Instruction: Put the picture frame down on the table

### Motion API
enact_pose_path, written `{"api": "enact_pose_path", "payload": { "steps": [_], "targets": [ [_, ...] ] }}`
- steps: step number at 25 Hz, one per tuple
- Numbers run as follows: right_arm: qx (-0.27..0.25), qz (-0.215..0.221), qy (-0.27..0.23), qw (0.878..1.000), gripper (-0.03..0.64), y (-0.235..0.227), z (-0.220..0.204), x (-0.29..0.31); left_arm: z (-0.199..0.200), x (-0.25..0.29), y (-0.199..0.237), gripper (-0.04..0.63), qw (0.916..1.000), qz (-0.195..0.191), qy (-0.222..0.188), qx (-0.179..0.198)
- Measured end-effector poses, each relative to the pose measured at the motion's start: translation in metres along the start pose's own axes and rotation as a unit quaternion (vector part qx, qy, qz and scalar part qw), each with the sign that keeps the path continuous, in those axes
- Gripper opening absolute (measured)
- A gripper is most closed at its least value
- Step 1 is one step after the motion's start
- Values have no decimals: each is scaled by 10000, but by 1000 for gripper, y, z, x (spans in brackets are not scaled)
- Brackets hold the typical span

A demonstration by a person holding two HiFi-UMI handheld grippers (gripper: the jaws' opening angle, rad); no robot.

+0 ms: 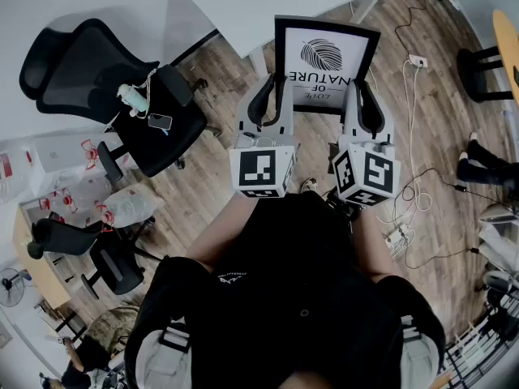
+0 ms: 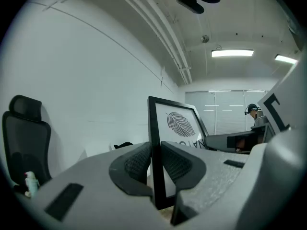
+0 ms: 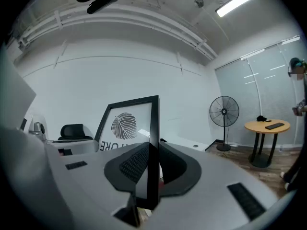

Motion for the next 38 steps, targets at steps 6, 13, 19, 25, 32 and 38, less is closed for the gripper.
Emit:
{"api": "enact_pose_path", "payload": {
  "steps": [6, 13, 19, 25, 32, 38],
  "targets": [
    [-76, 95, -172, 9998, 66, -7, -6, -100, -19, -83, -55, 72, 9998, 55, -185, 35],
    [-114, 62, -301, 9995, 66, -35, -22, -210, -47, -166, -130, 72, 9994, 26, -334, 73],
    [-119, -58, -305, 9994, 66, -42, -36, -274, -68, -210, -164, 71, 9993, -150, -320, 123],
    [-142, -221, -304, 9992, 64, -58, -35, -295, -67, -217, -189, 72, 9986, -305, -363, 228],
    [-33, -130, -274, 9995, 66, -45, -31, -272, -55, -204, -168, 71, 9985, -313, -322, 308],
    [-74, -157, -240, 9996, 66, -27, -12, -224, -33, -170, -130, 71, 9985, -327, -353, 275]
  ]
}}
Point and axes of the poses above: the fingertips, and each gripper's own axes: x forward along the fingers, y to its left, z out of its top, the point moved 5 cm from there along -x, backward along the fingers, and after that the axes turned 14 degrees about -x, right-handed, at the moved point
